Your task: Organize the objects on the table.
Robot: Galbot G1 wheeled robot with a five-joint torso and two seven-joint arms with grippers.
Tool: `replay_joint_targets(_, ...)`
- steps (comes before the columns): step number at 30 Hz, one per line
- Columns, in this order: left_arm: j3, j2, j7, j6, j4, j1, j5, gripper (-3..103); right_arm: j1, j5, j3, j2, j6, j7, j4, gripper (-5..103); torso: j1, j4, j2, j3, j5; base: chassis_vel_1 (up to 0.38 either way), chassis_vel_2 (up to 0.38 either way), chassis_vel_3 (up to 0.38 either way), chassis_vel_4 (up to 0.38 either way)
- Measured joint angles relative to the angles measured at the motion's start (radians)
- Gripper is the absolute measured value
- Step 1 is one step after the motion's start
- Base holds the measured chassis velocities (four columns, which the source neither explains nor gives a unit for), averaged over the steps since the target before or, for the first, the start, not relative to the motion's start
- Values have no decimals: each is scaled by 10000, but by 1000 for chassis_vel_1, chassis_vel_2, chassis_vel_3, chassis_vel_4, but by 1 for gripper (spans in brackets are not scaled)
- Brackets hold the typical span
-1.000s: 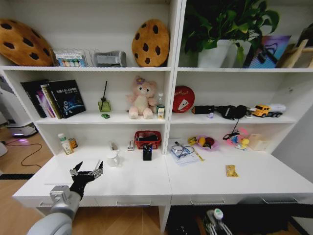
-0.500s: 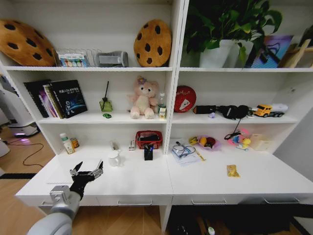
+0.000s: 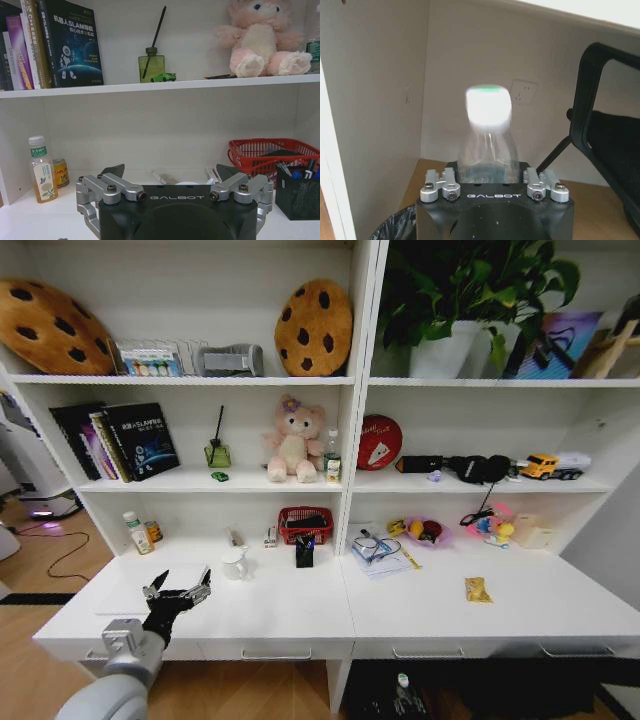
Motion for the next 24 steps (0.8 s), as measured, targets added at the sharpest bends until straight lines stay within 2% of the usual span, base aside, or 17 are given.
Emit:
replay_joint_targets(3,0,0,0,0,0,0,0,100,13,208,84,-35,13,-268,-109,64,0,0,0,0,0,0,0,0,0)
replay_joint_targets(6,0,0,-1,0,0,0,0,100,-350,491,92,-200,62,-809,-14,80,0,0,0,-1,1,0,0,0,0)
replay_joint_targets(7,0,0,-1,0,0,0,0,100,-350,491,92,-200,62,-809,-14,80,0,0,0,-1,1,0,0,0,0)
replay_joint_targets(10,0,0,0,0,0,0,0,100,-1431,1089,19,-407,249,-1274,1315,95,0,-1,0,-2,4,0,0,0,0)
replay_joint_targets(11,0,0,0,0,0,0,0,100,-1431,1089,19,-407,249,-1274,1315,95,0,-1,0,-2,4,0,0,0,0)
replay_joint_targets(13,0,0,2,0,0,0,0,100,-2878,1103,291,-673,492,-1645,3614,100,0,4,1,-3,6,0,0,0,0)
replay_joint_targets(14,0,0,2,0,0,0,0,100,-2878,1103,291,-673,492,-1645,3614,100,0,4,1,-3,6,0,0,0,0)
replay_joint_targets(15,0,0,0,0,0,0,0,100,-3712,1247,435,-799,560,-1704,4842,100,0,4,0,-3,-1,0,0,0,0)
replay_joint_targets(16,0,0,1,0,0,0,0,100,-4734,1638,592,-949,574,-1725,6322,100,0,-7,2,-2,-2,0,0,0,0)
replay_joint_targets(17,0,0,1,0,0,0,0,100,-4734,1638,592,-949,574,-1725,6322,100,0,-7,2,-2,-2,0,0,0,0)
replay_joint_targets(19,0,1,2,0,0,0,0,100,-6389,2740,979,-1240,582,-1712,8914,100,-2,-7,3,-3,3,0,0,0,0)
replay_joint_targets(21,0,0,2,0,0,0,0,100,-7349,3308,1615,-1459,530,-1261,10790,100,-2,-1,4,-3,-6,0,0,0,0)
replay_joint_targets(22,0,0,2,0,0,0,0,100,-7349,3308,1615,-1459,530,-1261,10790,100,-2,-1,4,-3,-6,0,0,0,0)
replay_joint_targets(24,0,0,3,0,0,1,0,100,-7888,3918,2558,-1603,-84,-447,12516,100,-2,3,3,-3,1,0,0,0,0)
